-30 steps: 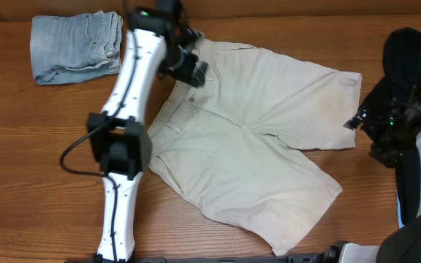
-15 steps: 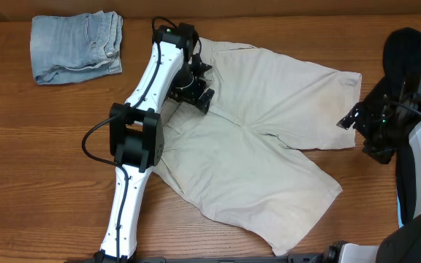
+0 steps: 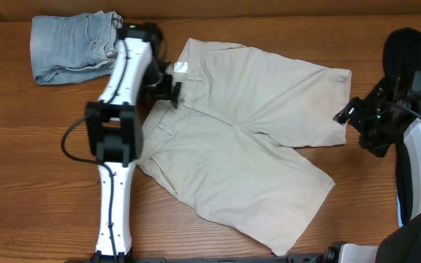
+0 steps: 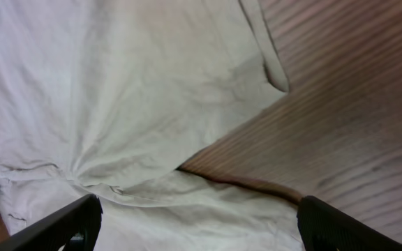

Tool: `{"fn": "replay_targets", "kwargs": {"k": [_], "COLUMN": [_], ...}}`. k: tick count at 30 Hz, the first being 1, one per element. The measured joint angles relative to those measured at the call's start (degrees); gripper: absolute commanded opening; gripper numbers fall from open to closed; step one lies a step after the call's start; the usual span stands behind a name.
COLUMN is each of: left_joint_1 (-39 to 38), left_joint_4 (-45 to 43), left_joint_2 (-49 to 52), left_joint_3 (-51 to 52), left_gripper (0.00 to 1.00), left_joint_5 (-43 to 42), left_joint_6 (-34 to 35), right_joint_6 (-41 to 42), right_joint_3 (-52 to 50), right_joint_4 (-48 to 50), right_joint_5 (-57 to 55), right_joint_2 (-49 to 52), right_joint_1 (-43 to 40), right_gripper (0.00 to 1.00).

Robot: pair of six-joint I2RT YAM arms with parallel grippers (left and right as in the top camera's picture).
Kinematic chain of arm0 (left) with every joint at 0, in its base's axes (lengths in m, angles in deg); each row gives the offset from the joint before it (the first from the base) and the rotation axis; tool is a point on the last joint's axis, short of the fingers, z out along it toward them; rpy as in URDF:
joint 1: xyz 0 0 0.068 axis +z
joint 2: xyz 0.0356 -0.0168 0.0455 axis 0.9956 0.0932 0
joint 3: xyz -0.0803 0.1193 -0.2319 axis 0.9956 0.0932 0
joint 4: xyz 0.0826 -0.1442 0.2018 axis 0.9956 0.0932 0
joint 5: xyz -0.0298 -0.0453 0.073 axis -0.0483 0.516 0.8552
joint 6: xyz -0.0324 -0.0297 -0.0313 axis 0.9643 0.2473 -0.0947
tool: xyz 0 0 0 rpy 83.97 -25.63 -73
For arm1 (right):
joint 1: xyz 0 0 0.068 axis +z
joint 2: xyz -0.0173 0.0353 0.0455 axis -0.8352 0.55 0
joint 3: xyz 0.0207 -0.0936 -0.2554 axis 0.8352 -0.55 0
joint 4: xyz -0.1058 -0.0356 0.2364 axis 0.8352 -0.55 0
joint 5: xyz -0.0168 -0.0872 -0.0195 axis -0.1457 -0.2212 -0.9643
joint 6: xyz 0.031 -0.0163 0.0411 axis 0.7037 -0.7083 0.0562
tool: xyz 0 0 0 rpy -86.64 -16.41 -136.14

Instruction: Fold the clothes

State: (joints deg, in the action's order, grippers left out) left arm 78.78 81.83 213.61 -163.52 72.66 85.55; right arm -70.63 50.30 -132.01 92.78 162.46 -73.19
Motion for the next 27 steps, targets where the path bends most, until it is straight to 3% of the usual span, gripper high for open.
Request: {"fn": "replay_targets", "kwargs": {"k": [6, 15, 17, 20, 22, 25, 27], "left_joint_1": [4.96, 5.49, 5.35, 4.57, 2.89, -1.05, -4.59], "left_joint_4": [3.15, 6.62, 6.43, 5.03, 3.15, 0.46, -1.38], "left_joint_2": [0.0, 0.0, 0.0, -0.37, -1.51, -3.98, -5.64], "left_joint_3": [0.0, 0.0, 0.0, 0.02, 0.09, 0.13, 0.13], "left_gripper": [1.0, 1.0, 0.96, 0.73, 0.49, 0.22, 0.17], "left_joint_5": [0.94, 0.59, -0.22, -1.16, -1.64, -1.92, -2.25], "left_joint_6": [3.65, 5.07, 4.76, 2.67, 0.98, -1.68, -2.97], "right_joint_6": [0.0, 0.0, 0.0, 0.0, -0.02, 0.0, -0.04], "right_joint_3": [0.0, 0.0, 0.0, 0.0, 0.0, 0.0, 0.0], "right_joint_4": [3.21, 6.01, 5.81, 5.42, 5.4, 5.25, 5.05], "right_joint_5": [0.0, 0.0, 0.02, -0.02, 0.0, 0.02, 0.02], "right_joint_2": [0.04, 4.59, 5.75, 7.08, 7.41, 7.41, 7.41], "right_joint_1": [3.61, 7.65, 7.78, 7.93, 7.93, 7.8, 7.74], "right_gripper": [0.93, 0.92, 0.92, 0.92, 0.92, 0.92, 0.92]}}
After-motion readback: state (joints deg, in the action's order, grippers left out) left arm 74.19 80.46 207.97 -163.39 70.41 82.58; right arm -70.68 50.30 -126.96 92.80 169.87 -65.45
